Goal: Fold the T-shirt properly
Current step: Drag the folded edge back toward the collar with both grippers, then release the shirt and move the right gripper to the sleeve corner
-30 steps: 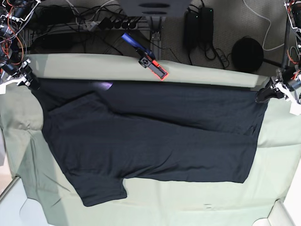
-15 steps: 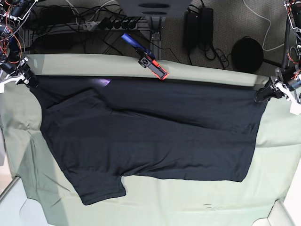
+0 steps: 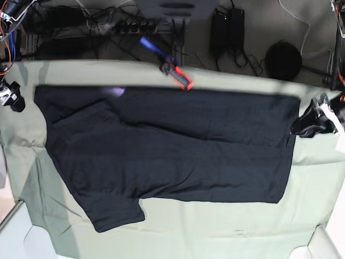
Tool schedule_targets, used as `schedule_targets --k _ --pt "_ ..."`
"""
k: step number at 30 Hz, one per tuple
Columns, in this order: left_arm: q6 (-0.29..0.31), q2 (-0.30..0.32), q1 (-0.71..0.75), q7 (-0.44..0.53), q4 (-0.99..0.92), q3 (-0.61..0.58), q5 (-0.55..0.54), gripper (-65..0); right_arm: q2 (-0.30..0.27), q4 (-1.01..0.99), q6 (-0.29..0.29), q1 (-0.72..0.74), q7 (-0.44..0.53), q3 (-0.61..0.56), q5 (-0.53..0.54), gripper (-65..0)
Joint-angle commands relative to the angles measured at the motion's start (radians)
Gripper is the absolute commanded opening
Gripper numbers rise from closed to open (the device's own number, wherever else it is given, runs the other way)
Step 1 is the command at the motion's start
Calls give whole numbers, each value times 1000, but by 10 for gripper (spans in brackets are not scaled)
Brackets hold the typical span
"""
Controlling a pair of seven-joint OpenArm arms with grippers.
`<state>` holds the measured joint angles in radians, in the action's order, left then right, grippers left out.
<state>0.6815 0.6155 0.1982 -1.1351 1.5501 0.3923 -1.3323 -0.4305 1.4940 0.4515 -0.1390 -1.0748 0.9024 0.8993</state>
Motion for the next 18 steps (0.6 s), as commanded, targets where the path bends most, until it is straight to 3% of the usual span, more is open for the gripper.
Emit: schedule_targets --k 1,8,18 --pt "17 22 -24 30 14 8 -4 -321 -41 29 69 25 27 7 16 -298" --pt "17 22 -130 108 -23 -27 105 -321 -115 -29 69 255 59 -46 -32 -298" --pt "17 22 -292 134 -99 -179 196 -321 -114 -402 69 634 262 -401 -215 -298"
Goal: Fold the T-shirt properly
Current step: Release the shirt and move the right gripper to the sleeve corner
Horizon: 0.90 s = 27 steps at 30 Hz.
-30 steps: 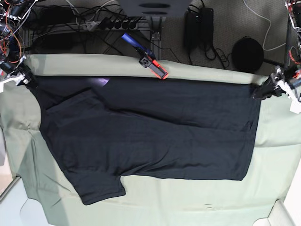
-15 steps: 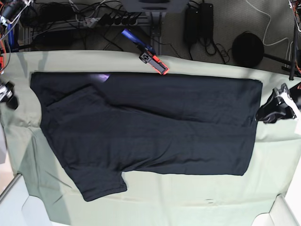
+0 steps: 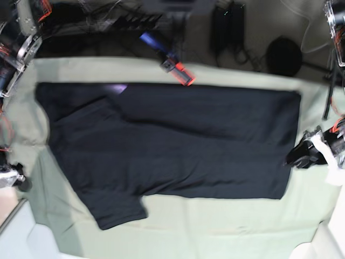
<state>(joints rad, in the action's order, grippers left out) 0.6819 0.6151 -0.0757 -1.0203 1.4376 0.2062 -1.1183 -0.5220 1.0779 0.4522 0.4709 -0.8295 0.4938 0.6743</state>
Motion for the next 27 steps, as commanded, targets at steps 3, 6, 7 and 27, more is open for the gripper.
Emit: schedule_targets --k 3,6,7,27 --pt "16 22 -18 18 13 5 -17 -321 -9 -108 68 98 43 -98 -55 -298" --pt "16 22 -18 18 13 5 -18 -321 18 -215 67 149 54 -164 -107 -298" --pt "16 22 -18 17 13 5 -17 -321 26 -246 64 158 63 -175 -126 -298" --pt "16 22 -18 55 -21 5 88 -321 132 -368 68 164 108 -221 -185 -298"
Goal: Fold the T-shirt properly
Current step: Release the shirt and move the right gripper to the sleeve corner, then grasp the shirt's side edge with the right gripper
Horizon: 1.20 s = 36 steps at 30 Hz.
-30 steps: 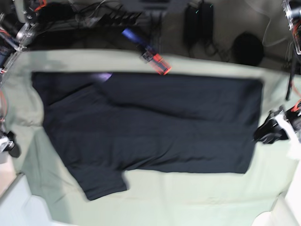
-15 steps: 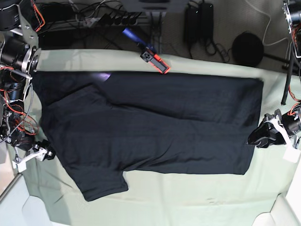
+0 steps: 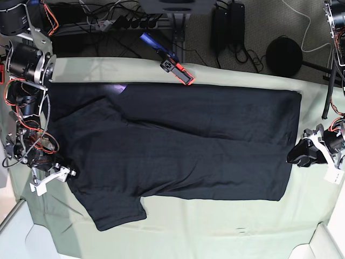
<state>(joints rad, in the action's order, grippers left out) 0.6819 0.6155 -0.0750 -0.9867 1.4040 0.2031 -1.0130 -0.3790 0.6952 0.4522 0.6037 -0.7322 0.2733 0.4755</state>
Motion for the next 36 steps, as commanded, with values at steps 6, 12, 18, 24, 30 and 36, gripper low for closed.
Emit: schedule_targets --k 6,12,18,24,30,36 --pt "16 22 -19 22 3 8 -17 -321 -3 20 68 33 10 -1 14 -298" --pt "16 22 -19 22 3 8 -17 -321 -3 74 68 33 -5 -1 14 -299" --pt "16 22 -19 21 3 8 -14 -321 -3 108 68 33 -10 -1 14 -299" --pt "16 22 -19 22 3 8 -15 -321 -5 108 68 32 -9 -1 9 -299" --pt "16 22 -19 19 3 8 -14 -321 -35 107 68 30 3 -1 -33 -299" --pt "16 22 -19 18 3 8 -16 -321 -64 106 67 29 11 -1 -68 -299"
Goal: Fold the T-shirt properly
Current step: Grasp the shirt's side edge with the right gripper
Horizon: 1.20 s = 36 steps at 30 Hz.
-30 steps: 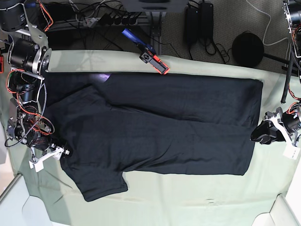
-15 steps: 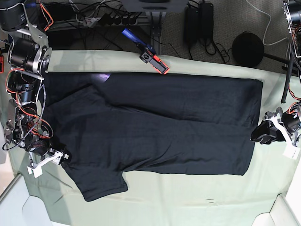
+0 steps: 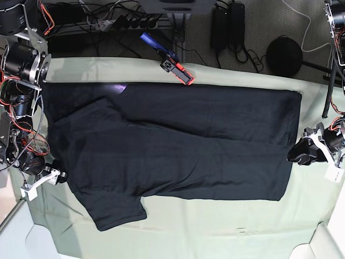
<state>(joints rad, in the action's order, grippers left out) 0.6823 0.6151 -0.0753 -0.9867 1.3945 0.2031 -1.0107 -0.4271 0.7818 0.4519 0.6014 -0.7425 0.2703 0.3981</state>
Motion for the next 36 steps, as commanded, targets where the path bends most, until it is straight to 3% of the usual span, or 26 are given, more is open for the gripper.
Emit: schedule_targets --k 1,10,19,36 --pt "16 22 -19 18 12 8 -21 -321 -16 19 68 32 21 2 10 -299" --pt "16 22 -19 18 12 8 -24 -321 -4 18 68 -48 88 2 10 -299" --pt "16 22 -19 18 12 8 -23 -321 -4 20 68 -59 87 2 98 -299" --pt "16 22 -19 23 12 8 -24 -321 15 42 69 -59 68 2 126 -301"
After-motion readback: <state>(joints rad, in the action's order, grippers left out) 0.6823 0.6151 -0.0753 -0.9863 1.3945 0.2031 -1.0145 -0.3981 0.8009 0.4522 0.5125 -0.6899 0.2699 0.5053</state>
